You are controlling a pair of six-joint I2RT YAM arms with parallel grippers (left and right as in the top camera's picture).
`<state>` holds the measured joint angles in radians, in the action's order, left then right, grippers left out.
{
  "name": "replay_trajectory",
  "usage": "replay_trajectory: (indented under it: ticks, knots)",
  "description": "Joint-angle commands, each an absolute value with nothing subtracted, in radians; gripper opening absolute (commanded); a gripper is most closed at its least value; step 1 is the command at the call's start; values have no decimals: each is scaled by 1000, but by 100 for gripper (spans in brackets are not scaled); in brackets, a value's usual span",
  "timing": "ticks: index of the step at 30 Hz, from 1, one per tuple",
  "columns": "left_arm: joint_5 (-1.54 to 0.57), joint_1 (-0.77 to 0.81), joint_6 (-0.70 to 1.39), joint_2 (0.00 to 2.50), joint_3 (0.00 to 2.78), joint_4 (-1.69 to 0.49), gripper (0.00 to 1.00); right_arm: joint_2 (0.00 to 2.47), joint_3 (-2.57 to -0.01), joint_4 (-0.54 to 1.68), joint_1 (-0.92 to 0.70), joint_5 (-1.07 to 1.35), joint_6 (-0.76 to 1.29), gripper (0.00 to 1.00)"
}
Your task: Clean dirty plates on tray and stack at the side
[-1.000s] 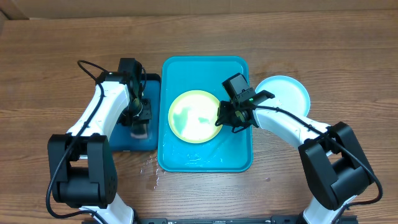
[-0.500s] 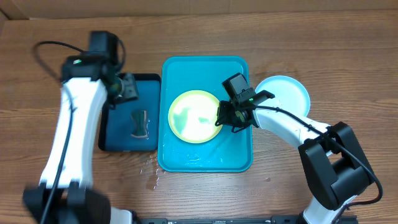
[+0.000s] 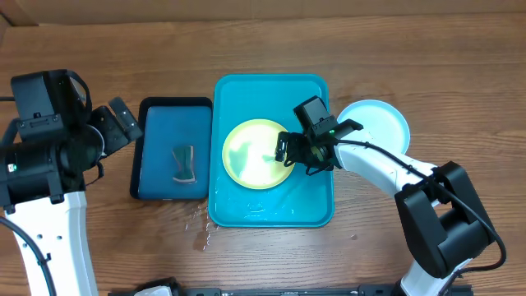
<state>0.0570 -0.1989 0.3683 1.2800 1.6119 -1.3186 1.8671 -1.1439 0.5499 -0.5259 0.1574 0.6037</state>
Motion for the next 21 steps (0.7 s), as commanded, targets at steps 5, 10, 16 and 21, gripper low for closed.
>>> replay_trajectory:
  ticks: [5,10,16,21]
  knots:
    - [59,-204,389,1289,1618,-1334,100,1859,-1151,555,-526,126,610,37]
    - [59,-203,389,1289,1618,-1334,100,1859,-1151,553,-526,120,611,12]
    - [59,-203,389,1289,1618,-1334,100,1859,-1151,551,-526,106,611,4]
    - [59,-203,389,1289,1618,-1335,100,1859,-1151,548,-526,106,623,4]
